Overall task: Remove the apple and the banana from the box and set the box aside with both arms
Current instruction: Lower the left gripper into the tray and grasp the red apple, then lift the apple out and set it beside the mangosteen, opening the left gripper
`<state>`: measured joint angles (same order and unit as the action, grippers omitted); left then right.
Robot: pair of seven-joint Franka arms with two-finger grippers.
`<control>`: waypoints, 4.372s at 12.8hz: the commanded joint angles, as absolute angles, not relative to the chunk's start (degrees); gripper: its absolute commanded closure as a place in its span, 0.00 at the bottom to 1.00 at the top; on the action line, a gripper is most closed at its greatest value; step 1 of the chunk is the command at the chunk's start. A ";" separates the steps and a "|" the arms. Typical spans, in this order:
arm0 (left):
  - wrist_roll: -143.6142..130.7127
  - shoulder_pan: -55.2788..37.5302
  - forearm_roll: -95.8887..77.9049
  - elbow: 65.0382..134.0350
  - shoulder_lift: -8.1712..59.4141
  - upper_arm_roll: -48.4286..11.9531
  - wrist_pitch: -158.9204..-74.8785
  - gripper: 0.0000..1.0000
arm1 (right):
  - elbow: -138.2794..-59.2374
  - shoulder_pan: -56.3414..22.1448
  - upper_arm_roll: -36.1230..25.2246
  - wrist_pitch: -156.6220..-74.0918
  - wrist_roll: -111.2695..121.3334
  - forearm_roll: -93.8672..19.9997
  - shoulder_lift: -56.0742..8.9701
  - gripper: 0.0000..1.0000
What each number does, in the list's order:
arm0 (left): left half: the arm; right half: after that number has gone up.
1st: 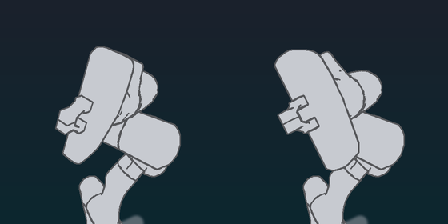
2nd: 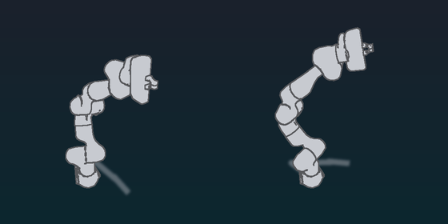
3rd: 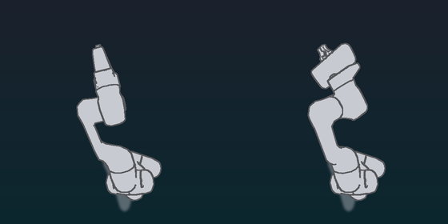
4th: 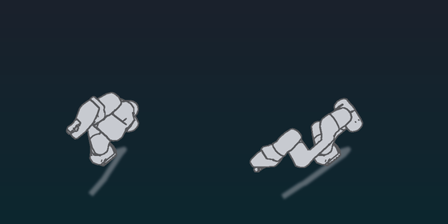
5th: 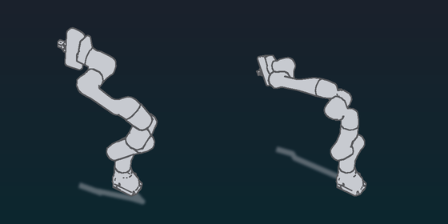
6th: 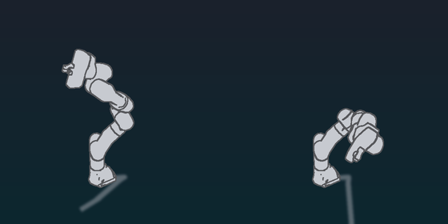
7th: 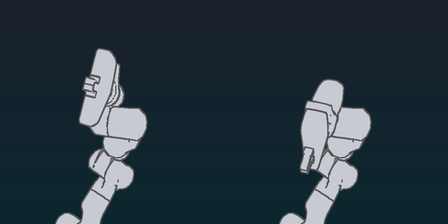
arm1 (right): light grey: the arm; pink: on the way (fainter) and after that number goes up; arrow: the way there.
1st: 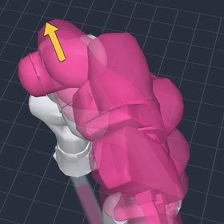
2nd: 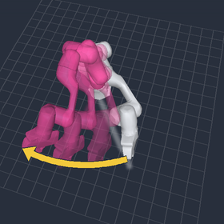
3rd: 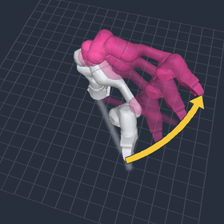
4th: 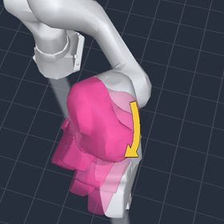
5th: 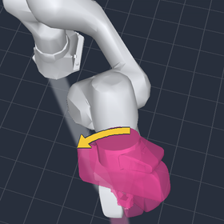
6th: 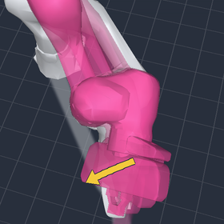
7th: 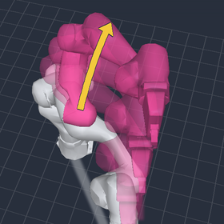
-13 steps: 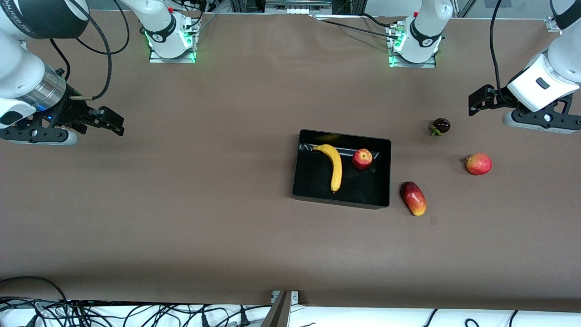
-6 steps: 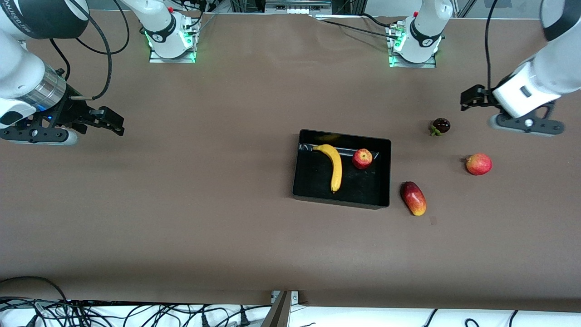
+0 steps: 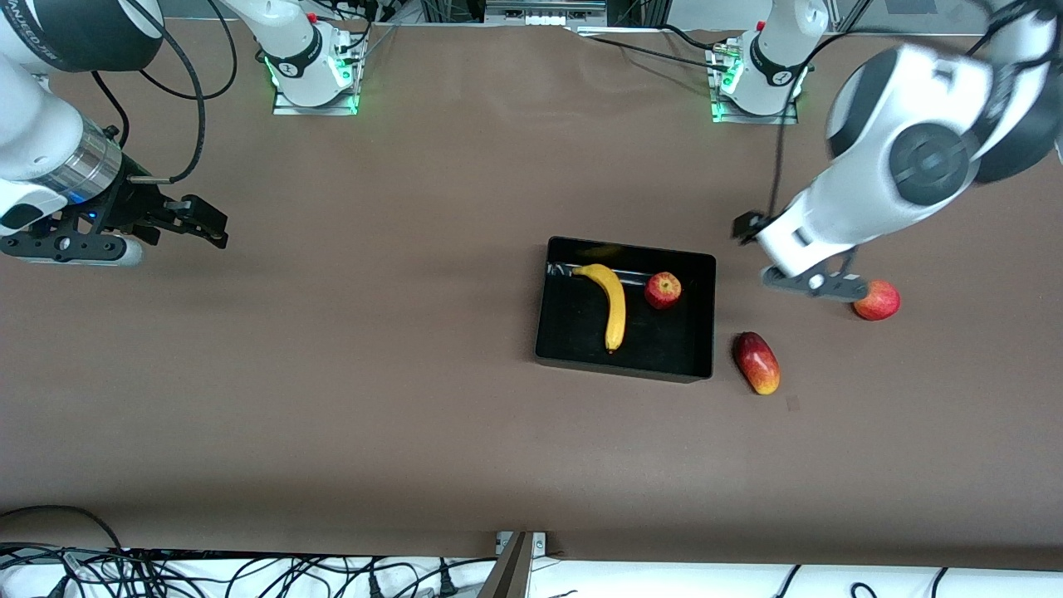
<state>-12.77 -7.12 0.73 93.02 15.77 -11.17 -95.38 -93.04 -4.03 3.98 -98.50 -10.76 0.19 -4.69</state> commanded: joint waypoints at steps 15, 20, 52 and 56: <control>-32.70 -14.76 5.98 110.30 29.80 -11.51 -132.45 0.00 | -92.29 -3.96 4.48 -98.09 -10.81 1.05 -4.66 0.00; -32.00 -16.18 5.98 111.27 29.80 -11.51 -131.75 0.75 | -92.29 -3.96 4.48 -98.09 -10.81 0.97 -4.66 0.00; 4.14 3.08 5.10 107.80 17.65 -15.89 -112.00 0.00 | -92.29 -3.96 4.48 -97.91 -10.81 0.97 -4.66 0.00; -8.31 -3.22 1.50 98.81 24.05 -21.18 -111.52 0.00 | -92.37 -3.96 4.48 -97.91 -10.81 0.97 -4.66 0.00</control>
<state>-2.62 0.69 3.09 104.28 17.61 -20.25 -111.52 -93.04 -4.06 4.21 -98.51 -10.76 0.19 -4.70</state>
